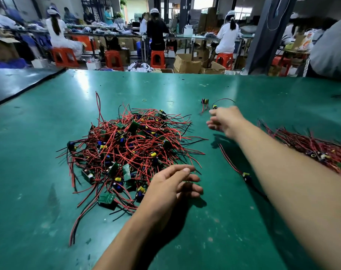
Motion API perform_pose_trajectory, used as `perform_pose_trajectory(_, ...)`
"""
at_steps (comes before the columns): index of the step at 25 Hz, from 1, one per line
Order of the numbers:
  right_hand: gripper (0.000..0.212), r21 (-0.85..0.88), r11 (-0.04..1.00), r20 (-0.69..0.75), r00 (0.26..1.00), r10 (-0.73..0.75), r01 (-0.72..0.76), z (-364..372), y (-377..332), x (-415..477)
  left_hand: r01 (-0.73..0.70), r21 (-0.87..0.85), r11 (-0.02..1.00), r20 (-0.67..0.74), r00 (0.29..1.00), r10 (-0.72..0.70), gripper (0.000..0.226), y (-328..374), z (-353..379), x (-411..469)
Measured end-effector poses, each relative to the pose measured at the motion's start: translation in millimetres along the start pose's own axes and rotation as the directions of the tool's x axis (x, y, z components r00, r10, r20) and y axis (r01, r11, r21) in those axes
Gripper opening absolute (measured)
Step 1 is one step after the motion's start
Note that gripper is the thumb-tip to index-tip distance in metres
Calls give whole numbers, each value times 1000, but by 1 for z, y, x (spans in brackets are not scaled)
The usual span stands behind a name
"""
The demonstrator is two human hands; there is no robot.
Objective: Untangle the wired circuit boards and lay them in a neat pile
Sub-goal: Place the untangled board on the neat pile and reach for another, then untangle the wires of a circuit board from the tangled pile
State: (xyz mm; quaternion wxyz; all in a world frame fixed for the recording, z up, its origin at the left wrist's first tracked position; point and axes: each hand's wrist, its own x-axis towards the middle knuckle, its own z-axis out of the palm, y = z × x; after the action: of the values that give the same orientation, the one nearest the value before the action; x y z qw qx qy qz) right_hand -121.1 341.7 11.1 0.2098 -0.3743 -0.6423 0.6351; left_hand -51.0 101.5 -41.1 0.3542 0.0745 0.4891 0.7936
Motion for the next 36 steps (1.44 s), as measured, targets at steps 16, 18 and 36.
perform_pose_trajectory(16, 10, -441, 760, -10, 845, -535, 477, 19, 110, -131, -183, 0, 983, -400, 901, 168, 25, -4, -2, -2)
perform_pose_trajectory(18, 10, -571, 624, 192, 825, -531, 534, 20, 114, -137, -181, -7, 983, -411, 897, 162, 28, -2, -9, 0)
perform_pose_trajectory(36, 19, -218, 915, 184, 935, -302, 338, -32, 60, -174, -303, 486, 820, -223, 864, 452, 10, -14, -11, -14)
